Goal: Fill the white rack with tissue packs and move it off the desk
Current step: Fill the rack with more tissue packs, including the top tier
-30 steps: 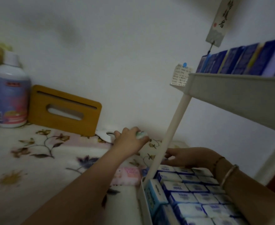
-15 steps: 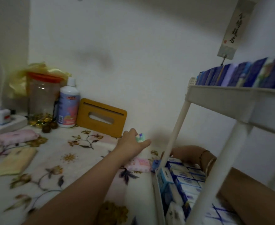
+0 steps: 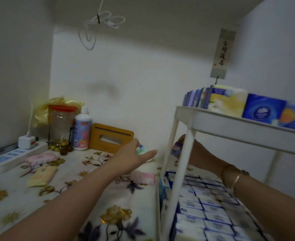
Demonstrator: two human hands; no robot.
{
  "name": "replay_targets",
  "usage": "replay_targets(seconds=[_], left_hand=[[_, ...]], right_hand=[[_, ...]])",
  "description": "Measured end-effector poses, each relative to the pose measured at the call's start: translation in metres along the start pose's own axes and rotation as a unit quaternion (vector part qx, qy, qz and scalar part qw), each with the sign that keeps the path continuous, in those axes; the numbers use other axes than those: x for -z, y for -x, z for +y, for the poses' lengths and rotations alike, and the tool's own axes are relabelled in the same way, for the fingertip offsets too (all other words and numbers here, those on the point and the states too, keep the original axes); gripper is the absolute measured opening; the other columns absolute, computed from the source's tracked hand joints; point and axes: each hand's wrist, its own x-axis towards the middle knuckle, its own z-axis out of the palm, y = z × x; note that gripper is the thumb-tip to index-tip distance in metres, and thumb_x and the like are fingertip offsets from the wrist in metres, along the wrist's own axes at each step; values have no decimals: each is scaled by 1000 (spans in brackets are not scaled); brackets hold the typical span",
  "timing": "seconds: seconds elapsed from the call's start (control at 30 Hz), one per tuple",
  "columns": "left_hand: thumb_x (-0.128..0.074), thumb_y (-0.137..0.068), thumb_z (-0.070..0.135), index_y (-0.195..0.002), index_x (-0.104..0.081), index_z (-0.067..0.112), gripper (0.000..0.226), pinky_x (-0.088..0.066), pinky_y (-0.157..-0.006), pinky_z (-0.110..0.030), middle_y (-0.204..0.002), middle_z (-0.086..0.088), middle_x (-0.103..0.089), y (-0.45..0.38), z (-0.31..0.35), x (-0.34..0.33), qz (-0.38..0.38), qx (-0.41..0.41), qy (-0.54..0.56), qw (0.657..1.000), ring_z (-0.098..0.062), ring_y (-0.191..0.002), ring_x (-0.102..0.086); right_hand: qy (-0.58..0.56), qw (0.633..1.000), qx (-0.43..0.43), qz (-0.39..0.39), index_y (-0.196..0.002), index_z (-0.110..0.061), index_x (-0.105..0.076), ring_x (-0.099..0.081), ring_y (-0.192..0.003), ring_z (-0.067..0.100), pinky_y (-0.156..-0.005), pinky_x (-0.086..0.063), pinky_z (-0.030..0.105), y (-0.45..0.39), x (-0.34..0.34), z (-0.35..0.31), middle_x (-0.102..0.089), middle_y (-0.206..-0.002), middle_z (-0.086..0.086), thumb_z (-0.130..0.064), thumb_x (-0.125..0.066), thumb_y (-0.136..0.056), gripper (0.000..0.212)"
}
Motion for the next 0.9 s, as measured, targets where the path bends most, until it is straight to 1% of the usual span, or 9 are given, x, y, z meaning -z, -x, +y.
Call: replay_targets(seconds=[0.07, 0.17, 0.33, 0.43, 0.47, 0.53, 0.57, 0.7, 0.9], left_hand=[[-55, -78, 69, -91, -46, 21, 51, -34, -54, -26, -76, 2, -51, 18, 14, 12, -23, -8, -19, 1000, -11, -63, -46], [-53, -74, 74, -87, -44, 25, 52, -38, -58, -27, -77, -1, -57, 51, 39, 29, -73, -23, -28, 997, -14, -63, -48], [-48, -62, 84, -91, -50, 24, 67, -44, -68, -30, -86, -3, -62, 102, 76, 43, -132, -63, -89, 985, -16, -72, -56], [-61, -68, 74, -109, -54, 20, 69, -48, -75, -27, -103, -1, -62, 128, 96, 49, -186, -82, -120, 972, -14, -93, -63], [-67, -70, 68, -109, -56, 21, 62, -49, -72, -22, -100, 1, -64, 133, 104, 51, -198, -93, -111, 970, -11, -89, -64], [-73, -75, 52, -94, -58, 25, 36, -51, -60, -22, -81, 7, -62, 140, 120, 53, -194, -119, -58, 972, -3, -67, -61], [-74, -77, 45, -93, -60, 25, 29, -55, -61, -24, -79, 7, -63, 141, 130, 53, -181, -129, -29, 975, -3, -65, -61], [-74, -78, 39, -105, -64, 22, 33, -59, -64, -30, -96, 2, -71, 141, 169, 45, -139, -143, 83, 977, -10, -84, -70], [-69, -83, 35, -102, -64, 19, 25, -55, -56, -23, -90, -4, -74, 136, 224, 19, -71, -160, 215, 961, -9, -73, -70]], right_hand=[[18, 999, 35, 0, -96, -27, -51, -58, -74, 14, -66, -50, 34, 32, 20, -24, -57, -86, -4, -35, -66, -84, 21], [-8, 1000, 4, -9, -109, -25, -44, -57, -73, 11, -56, -43, 20, 81, 49, -55, -56, -90, -6, -28, -60, -89, 26], [-81, 991, -90, -49, -118, -16, -29, -58, -71, 15, -59, -53, 30, 142, 79, -86, -58, -91, 3, -26, -66, -85, 51], [-128, 985, -89, -74, -115, -16, -35, -63, -76, 18, -61, -56, 29, 177, 96, -99, -59, -101, 10, -24, -69, -83, 47], [-129, 986, -74, -76, -114, -17, -39, -64, -78, 17, -61, -56, 26, 186, 104, -103, -60, -102, 10, -25, -69, -83, 43], [-133, 987, -49, -73, -110, -22, -47, -65, -80, 14, -60, -54, 21, 200, 118, -112, -63, -102, 7, -26, -69, -83, 35], [-151, 986, -37, -62, -109, -24, -50, -66, -81, 15, -62, -54, 21, 206, 127, -115, -64, -101, 5, -26, -70, -83, 33], [-311, 950, -15, -28, -116, -25, -58, -71, -86, 18, -75, -60, 35, 221, 154, -126, -72, -102, 2, -23, -67, -86, 31], [-458, 888, 17, 48, -122, -12, -57, -70, -89, 21, -73, -60, 34, 233, 190, -126, -72, -106, 11, -19, -52, -95, 29]])
